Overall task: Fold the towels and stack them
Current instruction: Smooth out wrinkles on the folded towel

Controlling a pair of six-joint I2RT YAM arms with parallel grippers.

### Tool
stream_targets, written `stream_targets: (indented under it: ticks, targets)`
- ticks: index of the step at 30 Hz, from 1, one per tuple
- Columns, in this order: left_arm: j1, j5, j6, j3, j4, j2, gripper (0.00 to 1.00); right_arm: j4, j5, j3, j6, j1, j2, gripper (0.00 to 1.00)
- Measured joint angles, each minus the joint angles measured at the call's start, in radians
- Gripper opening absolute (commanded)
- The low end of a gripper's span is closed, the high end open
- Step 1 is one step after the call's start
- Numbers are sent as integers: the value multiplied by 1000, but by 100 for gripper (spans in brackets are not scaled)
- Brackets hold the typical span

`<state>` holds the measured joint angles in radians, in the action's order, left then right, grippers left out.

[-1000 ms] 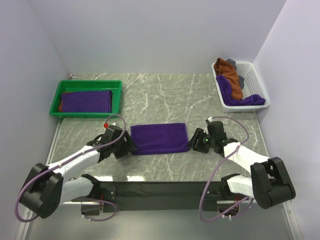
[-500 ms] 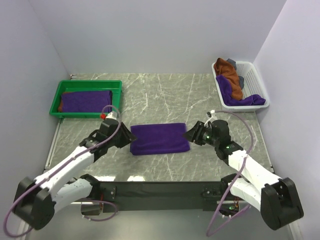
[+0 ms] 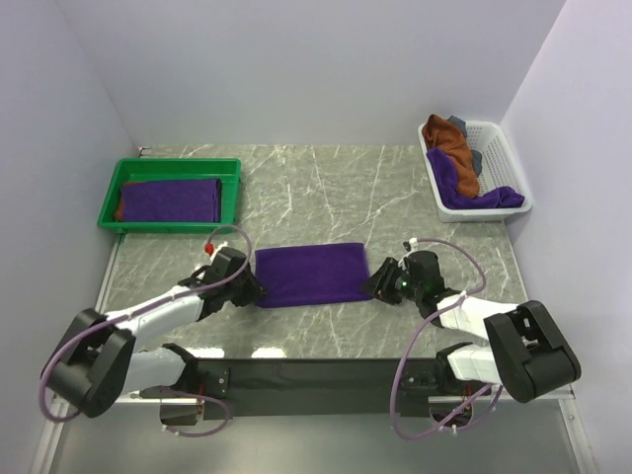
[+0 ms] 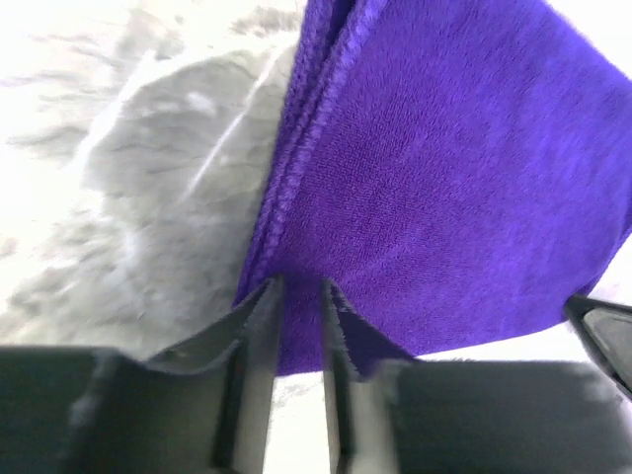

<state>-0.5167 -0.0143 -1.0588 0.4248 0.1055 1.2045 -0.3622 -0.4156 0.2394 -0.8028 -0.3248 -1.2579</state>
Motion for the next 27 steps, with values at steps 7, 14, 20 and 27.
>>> stream_targets:
  ticks: [7, 14, 20, 27]
  targets:
    - [0, -111, 37, 36, 127, -116, 70, 82, 32, 45, 42, 4, 82, 44]
    - [1, -148, 100, 237, 117, 34, 49, -2, 28, 293, 75, 7, -82, 43]
    - [15, -152, 135, 356, 34, 302, 42, -129, 32, 410, 54, 11, -361, 40]
    - [50, -138, 140, 379, -18, 406, 48, -190, 10, 417, 31, 61, -518, 40]
